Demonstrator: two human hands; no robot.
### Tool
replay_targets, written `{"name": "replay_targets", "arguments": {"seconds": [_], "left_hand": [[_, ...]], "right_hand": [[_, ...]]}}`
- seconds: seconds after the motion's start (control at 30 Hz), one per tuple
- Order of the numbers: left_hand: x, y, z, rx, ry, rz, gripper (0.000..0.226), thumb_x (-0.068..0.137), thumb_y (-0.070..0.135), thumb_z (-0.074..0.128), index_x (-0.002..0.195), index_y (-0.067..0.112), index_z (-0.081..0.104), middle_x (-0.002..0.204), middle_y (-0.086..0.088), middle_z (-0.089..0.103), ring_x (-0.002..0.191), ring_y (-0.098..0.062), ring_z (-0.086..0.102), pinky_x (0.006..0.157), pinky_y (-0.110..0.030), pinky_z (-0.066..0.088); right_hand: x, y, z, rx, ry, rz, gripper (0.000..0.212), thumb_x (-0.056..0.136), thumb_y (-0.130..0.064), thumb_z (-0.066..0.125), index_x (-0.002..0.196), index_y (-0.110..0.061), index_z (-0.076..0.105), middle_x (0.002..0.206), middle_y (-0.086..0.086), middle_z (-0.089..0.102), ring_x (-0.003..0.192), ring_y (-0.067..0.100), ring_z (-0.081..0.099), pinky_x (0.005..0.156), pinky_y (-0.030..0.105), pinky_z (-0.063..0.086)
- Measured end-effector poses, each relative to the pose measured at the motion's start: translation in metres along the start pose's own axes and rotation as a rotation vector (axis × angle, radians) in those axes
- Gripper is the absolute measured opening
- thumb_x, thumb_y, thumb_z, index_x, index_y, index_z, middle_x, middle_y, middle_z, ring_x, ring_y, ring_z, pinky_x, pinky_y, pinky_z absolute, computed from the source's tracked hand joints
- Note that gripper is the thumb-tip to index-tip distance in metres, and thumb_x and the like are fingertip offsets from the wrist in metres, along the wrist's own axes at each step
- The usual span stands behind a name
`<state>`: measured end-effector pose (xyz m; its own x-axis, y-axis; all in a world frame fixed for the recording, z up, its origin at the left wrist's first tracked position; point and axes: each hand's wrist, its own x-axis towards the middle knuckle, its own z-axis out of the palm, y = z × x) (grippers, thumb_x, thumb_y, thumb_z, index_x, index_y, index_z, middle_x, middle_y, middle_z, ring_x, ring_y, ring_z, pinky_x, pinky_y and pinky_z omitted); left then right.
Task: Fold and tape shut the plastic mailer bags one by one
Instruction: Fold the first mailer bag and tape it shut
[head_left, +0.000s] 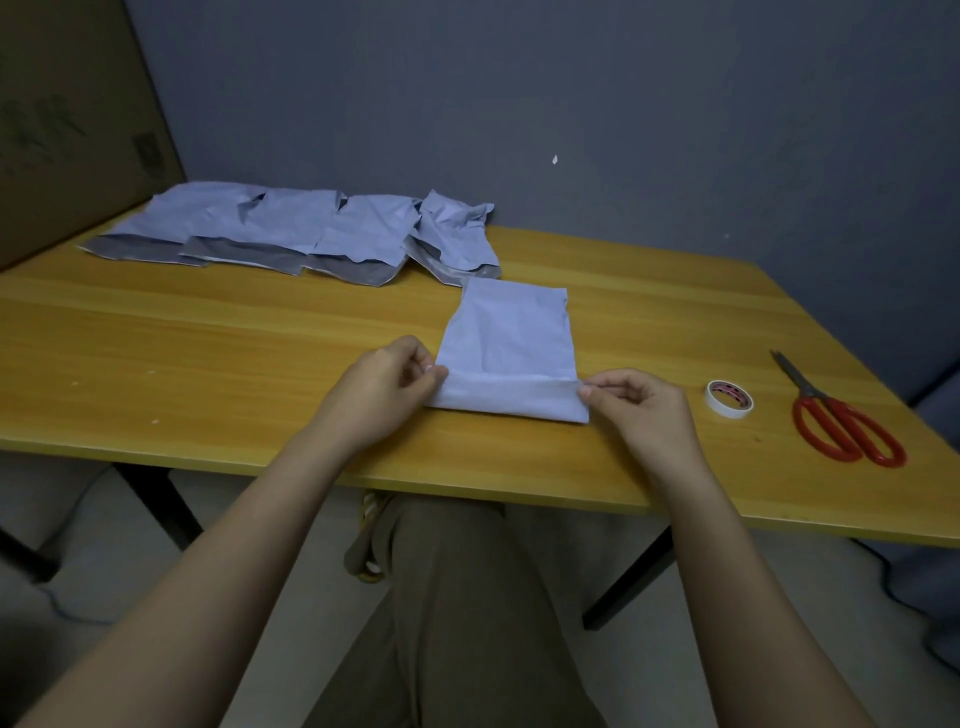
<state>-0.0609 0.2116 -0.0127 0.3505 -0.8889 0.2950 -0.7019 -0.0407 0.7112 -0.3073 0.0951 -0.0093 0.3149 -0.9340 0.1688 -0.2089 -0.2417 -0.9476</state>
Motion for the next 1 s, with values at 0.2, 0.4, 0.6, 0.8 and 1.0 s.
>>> {"name": "replay_targets", "arguments": {"seconds": [0.2,0.4,0.6,0.8,1.0], "left_hand": [[0.004,-0.001,0.005,-0.023,0.029,0.02,0.018,0.094,0.032,0.054,0.081,0.021,0.048,0.081,0.0,0.061,0.078,-0.018,0.058,0.068,-0.038,0.046],[0.011,0.004,0.015,-0.022,0.07,-0.037,0.02,0.096,0.031,0.05,0.086,0.014,0.049,0.069,-0.005,0.057,0.063,-0.021,0.052,0.057,-0.038,0.039],[0.023,0.004,0.029,0.122,0.08,-0.102,0.022,0.099,0.033,0.043,0.093,0.012,0.046,0.063,-0.001,0.051,0.06,-0.026,0.049,0.048,-0.033,0.029],[0.034,0.005,0.034,0.28,0.1,-0.118,0.023,0.1,0.032,0.039,0.099,0.01,0.044,0.077,-0.009,0.059,0.068,-0.034,0.054,0.05,-0.034,0.028],[0.043,0.005,0.038,0.467,0.036,-0.145,0.027,0.101,0.034,0.035,0.103,0.009,0.042,0.09,-0.014,0.065,0.079,-0.038,0.059,0.057,-0.034,0.031]], "right_hand": [[0.005,0.007,0.002,0.154,0.038,0.086,0.004,0.084,-0.015,0.072,0.087,-0.017,0.072,0.091,0.005,0.074,0.085,0.014,0.07,0.079,0.025,0.054],[0.01,0.007,0.012,0.164,0.043,0.065,0.011,0.093,-0.012,0.059,0.086,-0.018,0.066,0.081,0.0,0.07,0.077,0.011,0.065,0.076,0.028,0.052],[0.018,0.01,0.025,-0.135,0.146,-0.068,0.012,0.095,-0.018,0.052,0.084,-0.021,0.056,0.062,-0.006,0.051,0.049,0.001,0.042,0.048,0.018,0.031],[0.027,0.006,0.034,-0.435,0.159,-0.069,0.008,0.098,-0.024,0.044,0.095,-0.02,0.05,0.066,-0.009,0.053,0.059,0.015,0.048,0.049,0.029,0.03],[0.033,0.012,0.039,-0.606,0.198,-0.019,0.015,0.1,-0.026,0.042,0.098,-0.014,0.051,0.072,0.003,0.058,0.064,0.026,0.052,0.045,0.029,0.025]]}}
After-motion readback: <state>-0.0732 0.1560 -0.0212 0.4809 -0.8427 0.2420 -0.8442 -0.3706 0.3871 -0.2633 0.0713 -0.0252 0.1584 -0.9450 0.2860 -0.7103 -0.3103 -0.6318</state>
